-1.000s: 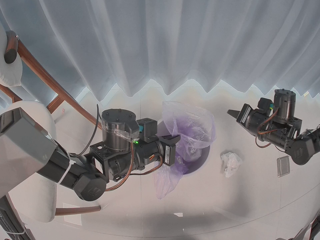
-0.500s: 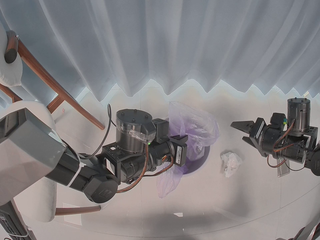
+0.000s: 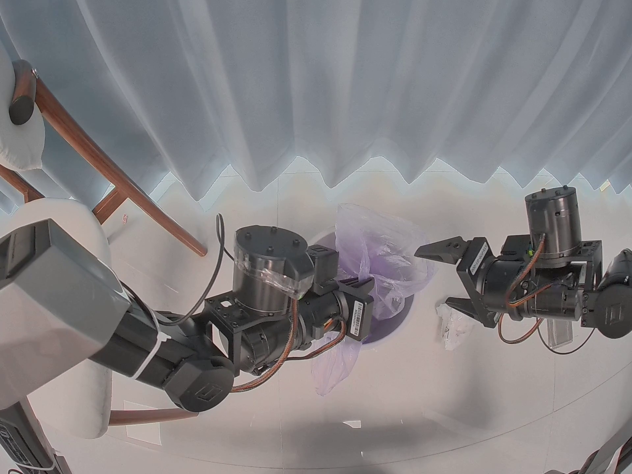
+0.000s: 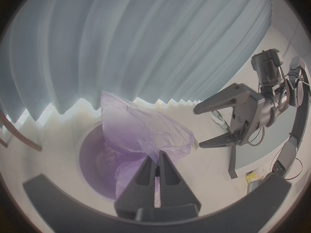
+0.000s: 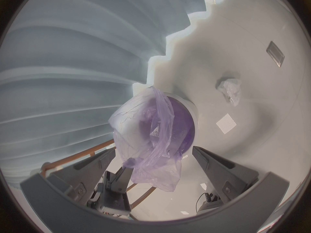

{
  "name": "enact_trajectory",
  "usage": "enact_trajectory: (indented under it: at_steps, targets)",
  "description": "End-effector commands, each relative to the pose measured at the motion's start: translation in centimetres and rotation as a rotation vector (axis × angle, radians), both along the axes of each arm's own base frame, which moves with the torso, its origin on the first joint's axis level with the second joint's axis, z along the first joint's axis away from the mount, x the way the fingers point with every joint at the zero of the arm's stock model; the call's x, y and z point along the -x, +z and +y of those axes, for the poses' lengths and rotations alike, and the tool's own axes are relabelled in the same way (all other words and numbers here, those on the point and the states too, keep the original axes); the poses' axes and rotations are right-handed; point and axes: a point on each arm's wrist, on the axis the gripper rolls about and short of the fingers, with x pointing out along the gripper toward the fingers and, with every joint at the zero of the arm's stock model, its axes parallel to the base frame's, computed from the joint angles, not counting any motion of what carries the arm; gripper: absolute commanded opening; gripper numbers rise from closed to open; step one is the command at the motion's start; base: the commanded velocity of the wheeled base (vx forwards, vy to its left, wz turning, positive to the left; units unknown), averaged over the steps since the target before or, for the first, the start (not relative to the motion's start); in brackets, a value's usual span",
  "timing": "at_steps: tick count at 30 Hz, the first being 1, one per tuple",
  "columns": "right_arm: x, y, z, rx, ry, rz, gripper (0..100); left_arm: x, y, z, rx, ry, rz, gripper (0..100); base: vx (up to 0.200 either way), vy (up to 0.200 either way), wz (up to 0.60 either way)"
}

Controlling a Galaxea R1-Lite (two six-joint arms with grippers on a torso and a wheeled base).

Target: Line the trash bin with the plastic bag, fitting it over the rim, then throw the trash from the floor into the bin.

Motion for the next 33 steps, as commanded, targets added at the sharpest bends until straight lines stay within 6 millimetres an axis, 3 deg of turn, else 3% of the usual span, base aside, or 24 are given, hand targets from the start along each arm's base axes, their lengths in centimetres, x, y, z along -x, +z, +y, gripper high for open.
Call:
enact_trajectory:
  at_steps: [1,16,17,24,33]
  targets:
    - [-1.8,-2.1,1.1,0.011,-0.022,0.076,100,0.1,0.1,0.1,0.002,0.001,-0.001,0,0.000,0.000,0.00]
    - [-5.2,-3.2,3.2,0.004,-0.067,0.083,100,0.3,-0.1,0.2,-0.003,0.001,0.010,0,0.000,0.000,0.00]
    - [-5.3,-3.3,3.4,0.008,-0.071,0.081,0,0.4,-0.2,0.3,-0.005,0.001,0.012,0,0.000,0.000,0.00]
    - [-4.6,-3.3,4.4,0.014,-0.035,0.081,0,0.7,-0.2,0.7,-0.009,-0.001,0.016,0,0.000,0.000,0.00]
    - [-4.5,-3.3,4.2,0.106,-0.034,0.007,0,1.0,0.0,1.3,-0.005,0.009,0.018,0,0.000,0.000,0.00]
